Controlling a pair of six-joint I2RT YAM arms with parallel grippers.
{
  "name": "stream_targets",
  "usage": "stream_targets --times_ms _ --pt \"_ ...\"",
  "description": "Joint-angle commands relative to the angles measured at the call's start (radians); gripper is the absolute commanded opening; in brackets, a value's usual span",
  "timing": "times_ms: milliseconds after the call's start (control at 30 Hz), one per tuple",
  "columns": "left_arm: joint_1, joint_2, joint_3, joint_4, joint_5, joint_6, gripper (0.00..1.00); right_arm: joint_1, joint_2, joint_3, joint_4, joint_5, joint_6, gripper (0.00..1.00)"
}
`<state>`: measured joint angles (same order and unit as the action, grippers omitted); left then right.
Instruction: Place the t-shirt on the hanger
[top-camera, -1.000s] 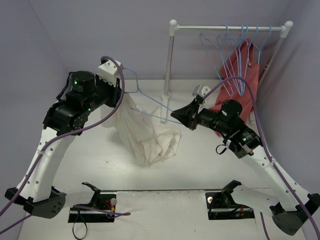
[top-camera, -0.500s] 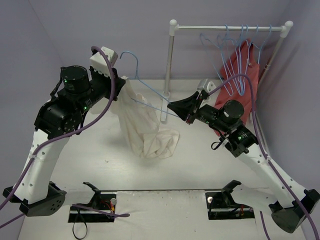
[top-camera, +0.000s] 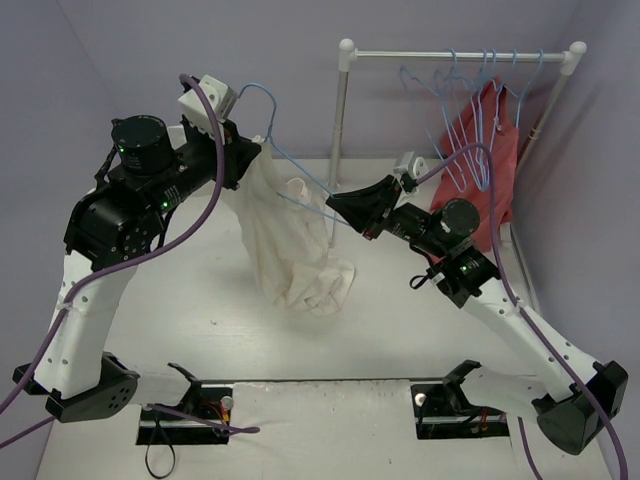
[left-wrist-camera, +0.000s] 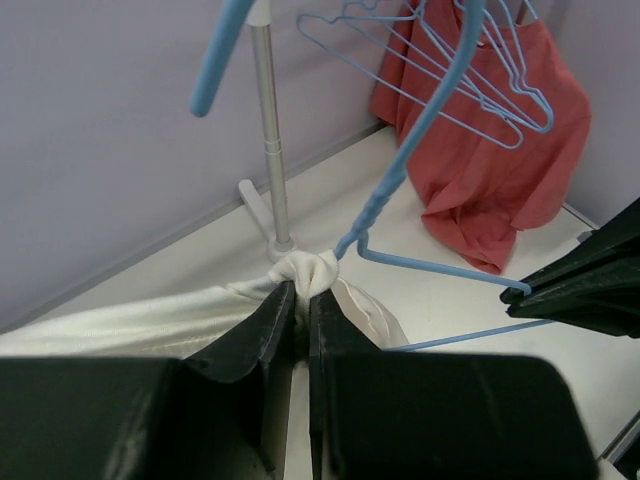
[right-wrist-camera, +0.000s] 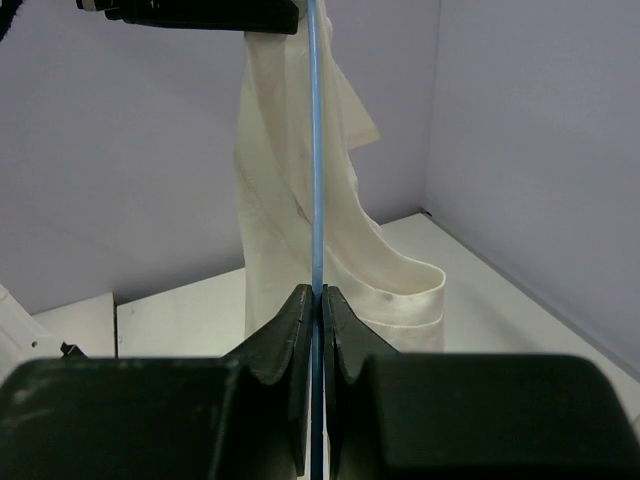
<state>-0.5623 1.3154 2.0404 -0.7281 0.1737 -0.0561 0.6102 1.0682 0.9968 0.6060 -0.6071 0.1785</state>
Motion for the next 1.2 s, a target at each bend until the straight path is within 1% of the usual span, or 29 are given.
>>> stream_targets --times_ms 0,133,200,267,300,400,433,533,667,867,900,1000,1067,1100,1167 --pt "-0.029 0.01 0.052 0.07 0.106 0.046 0.03 0.005 0.006 0.0 0.27 -0.003 0.032 0.0" --pt "-0.037 0.012 0.05 0.069 0.124 0.099 0.1 0.005 0.013 -0.019 0.321 -0.005 0.034 0.0" --pt "-0.039 0.004 0.037 0.067 0.113 0.121 0.17 0.005 0.015 -0.019 0.334 -0.003 0.027 0.0" --pt "-0.038 -0.007 0.025 0.068 0.087 0.142 0.26 0.006 0.021 -0.016 0.349 -0.003 0.022 0.0" --pt "-0.039 -0.012 0.013 0.067 0.073 0.162 0.36 0.005 0.025 -0.015 0.357 -0.003 0.021 0.0" --pt "-0.037 -0.029 0.006 0.065 0.025 0.202 0.51 0.005 0.038 -0.012 0.384 -0.006 0.029 0.0" --pt "-0.037 -0.039 0.003 0.065 0.004 0.214 0.53 0.005 0.044 -0.012 0.396 -0.007 0.029 0.0" --pt "-0.037 -0.062 -0.001 0.064 -0.014 0.234 0.56 0.005 0.054 -0.015 0.415 -0.008 0.039 0.0" --pt "-0.037 -0.11 -0.021 0.062 -0.037 0.291 0.57 0.003 0.061 -0.017 0.423 -0.017 0.042 0.0" --pt "-0.018 -0.165 -0.082 0.029 -0.107 0.433 0.57 0.0 0.063 -0.034 0.422 -0.03 0.044 0.0" --pt "-0.003 -0.167 -0.093 0.018 -0.109 0.458 0.57 0.0 0.064 -0.036 0.421 -0.034 0.044 0.0" --pt "0.084 -0.156 -0.08 -0.03 -0.031 0.526 0.57 -0.001 0.071 -0.041 0.414 -0.057 0.047 0.0" --pt "0.203 -0.132 -0.061 -0.054 0.072 0.549 0.57 -0.001 0.078 -0.044 0.409 -0.069 0.05 0.0" --pt "0.245 -0.12 -0.053 -0.054 0.09 0.554 0.57 -0.001 0.081 -0.044 0.407 -0.076 0.053 0.0" --pt "0.268 -0.097 -0.035 -0.08 0.14 0.611 0.57 -0.001 0.084 -0.044 0.405 -0.091 0.06 0.0"
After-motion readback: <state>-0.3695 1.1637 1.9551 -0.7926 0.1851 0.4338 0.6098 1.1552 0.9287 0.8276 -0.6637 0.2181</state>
